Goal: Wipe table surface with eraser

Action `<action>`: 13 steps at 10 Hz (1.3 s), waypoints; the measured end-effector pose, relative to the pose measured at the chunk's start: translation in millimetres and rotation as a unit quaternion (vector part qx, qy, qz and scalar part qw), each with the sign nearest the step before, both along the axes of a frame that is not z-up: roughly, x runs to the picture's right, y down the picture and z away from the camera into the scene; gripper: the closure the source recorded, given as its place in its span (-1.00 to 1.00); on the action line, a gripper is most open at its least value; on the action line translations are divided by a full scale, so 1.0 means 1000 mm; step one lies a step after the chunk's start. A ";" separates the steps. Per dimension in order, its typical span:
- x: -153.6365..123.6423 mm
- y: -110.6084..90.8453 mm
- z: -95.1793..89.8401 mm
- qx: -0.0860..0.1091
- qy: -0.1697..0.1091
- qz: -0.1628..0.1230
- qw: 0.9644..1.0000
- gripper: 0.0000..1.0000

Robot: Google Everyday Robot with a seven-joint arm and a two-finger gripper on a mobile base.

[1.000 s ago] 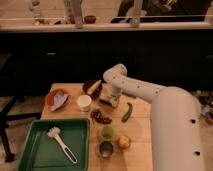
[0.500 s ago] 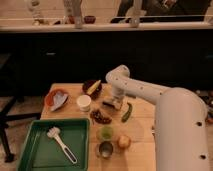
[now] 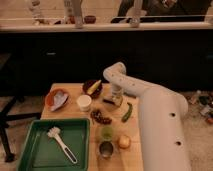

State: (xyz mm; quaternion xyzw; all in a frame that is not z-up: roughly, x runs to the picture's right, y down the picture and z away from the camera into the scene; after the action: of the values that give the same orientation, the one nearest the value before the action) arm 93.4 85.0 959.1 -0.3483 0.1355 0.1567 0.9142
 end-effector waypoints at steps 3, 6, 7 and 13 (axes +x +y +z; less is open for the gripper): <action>-0.017 0.004 -0.009 -0.005 -0.015 -0.016 1.000 1.00; -0.014 0.019 -0.042 -0.007 -0.022 -0.026 0.999 1.00; -0.011 0.020 -0.050 -0.007 -0.022 -0.027 0.999 1.00; 0.009 0.002 -0.012 -0.030 0.014 -0.019 0.999 1.00</action>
State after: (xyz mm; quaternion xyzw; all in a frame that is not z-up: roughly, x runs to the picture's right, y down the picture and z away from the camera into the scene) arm 102.7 87.1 947.4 -0.3704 0.1598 0.1398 0.9043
